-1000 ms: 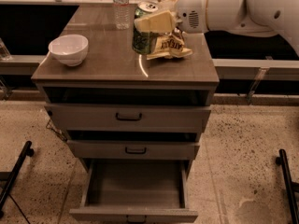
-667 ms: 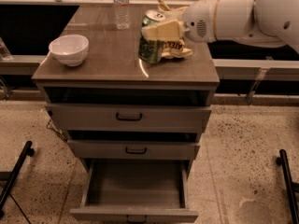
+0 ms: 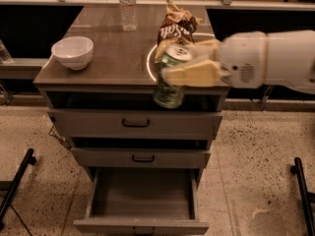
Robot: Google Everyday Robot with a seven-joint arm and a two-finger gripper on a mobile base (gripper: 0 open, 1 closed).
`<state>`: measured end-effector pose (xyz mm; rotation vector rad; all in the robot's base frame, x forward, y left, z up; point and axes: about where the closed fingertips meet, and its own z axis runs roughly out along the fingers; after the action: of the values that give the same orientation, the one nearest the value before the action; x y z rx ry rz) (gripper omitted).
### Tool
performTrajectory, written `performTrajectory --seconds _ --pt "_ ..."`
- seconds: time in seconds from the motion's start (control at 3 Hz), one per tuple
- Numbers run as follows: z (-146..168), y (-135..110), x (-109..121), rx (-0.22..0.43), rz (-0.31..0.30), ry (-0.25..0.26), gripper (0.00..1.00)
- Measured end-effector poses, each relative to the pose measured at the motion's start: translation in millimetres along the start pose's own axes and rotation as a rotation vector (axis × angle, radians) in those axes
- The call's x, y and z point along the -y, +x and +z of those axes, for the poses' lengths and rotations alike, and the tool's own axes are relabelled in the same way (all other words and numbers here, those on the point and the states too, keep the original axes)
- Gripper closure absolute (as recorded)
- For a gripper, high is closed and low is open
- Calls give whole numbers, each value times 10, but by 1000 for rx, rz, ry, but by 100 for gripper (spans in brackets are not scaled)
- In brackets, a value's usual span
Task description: Place green can into bottom drawer
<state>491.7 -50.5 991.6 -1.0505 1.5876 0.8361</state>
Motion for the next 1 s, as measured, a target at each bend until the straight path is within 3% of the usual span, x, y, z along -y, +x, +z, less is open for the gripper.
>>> performTrajectory --seconds 0.33,0.67,1.0 --pt "-209 40 100 0 12 55 100" --pt "-63 443 103 -7 24 41 100" --pt "18 1320 -49 -53 22 11 100"
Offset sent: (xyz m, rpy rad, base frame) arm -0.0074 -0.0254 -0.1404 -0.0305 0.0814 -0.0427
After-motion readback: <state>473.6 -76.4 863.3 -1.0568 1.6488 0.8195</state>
